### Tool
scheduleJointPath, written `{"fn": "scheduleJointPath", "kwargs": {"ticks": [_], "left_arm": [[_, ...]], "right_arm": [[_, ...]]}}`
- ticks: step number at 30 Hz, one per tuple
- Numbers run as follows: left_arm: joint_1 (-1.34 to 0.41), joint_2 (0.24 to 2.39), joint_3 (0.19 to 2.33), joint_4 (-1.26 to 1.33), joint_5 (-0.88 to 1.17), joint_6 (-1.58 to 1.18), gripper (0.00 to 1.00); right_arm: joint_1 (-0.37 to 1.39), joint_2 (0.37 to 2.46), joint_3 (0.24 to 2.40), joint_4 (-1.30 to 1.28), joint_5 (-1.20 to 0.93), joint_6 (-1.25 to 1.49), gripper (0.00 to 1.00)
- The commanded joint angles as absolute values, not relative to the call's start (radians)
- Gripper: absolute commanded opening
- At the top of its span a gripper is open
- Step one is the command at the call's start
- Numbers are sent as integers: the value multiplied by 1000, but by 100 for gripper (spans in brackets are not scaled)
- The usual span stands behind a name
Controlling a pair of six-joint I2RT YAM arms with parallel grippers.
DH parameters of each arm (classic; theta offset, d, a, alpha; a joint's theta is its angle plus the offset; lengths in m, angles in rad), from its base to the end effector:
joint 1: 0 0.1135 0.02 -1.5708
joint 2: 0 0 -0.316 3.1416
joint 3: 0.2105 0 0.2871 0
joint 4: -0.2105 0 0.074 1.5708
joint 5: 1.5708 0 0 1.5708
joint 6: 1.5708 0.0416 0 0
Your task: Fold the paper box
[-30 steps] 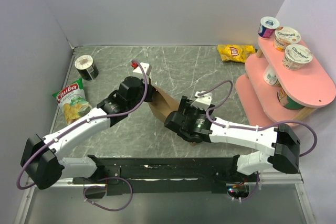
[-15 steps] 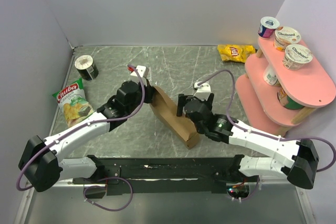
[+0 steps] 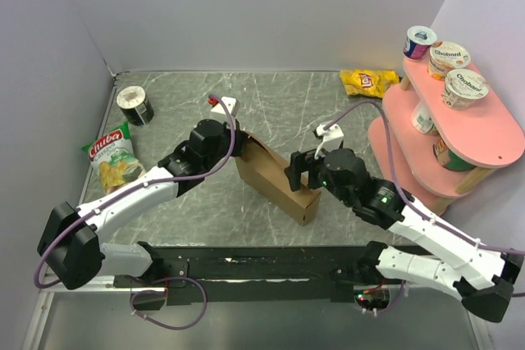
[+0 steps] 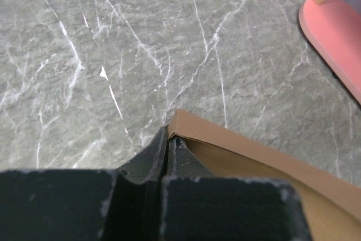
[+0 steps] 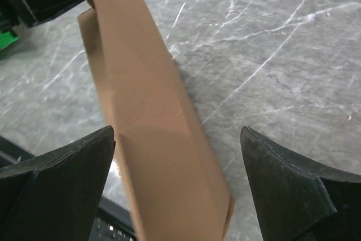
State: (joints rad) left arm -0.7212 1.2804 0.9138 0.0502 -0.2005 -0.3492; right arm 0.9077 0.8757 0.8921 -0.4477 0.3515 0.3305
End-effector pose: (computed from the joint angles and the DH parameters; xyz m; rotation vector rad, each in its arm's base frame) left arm 0.2474 -0.2065 0.3359 0.2166 1.9049 -0.5414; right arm 0.1344 0.1488 0.3735 -0.3492 1.9716 0.4519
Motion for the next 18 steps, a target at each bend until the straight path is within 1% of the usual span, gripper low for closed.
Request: {"fn": "scheduleJointPath", "kwargs": {"ticks": [1,5,14,17,18], "left_arm": [[-718,1338,905,-218,-173,-311,1],[-718,1344,928,-230,-169,-299,1],[-718,1344,943,-239,-163,-284,1],[-718,1353,956,-247,-161,-278,1],[-719,1354,959,-250,-161,-275,1]], "right_arm": [[848,813,940,-509,216,276,100],[831,836,968,-534,181,216,100],[827,913,973,-509,198,98,99],[819,960,983,-483,187,84,92],[818,972,986,-480,189,84,87]]}}
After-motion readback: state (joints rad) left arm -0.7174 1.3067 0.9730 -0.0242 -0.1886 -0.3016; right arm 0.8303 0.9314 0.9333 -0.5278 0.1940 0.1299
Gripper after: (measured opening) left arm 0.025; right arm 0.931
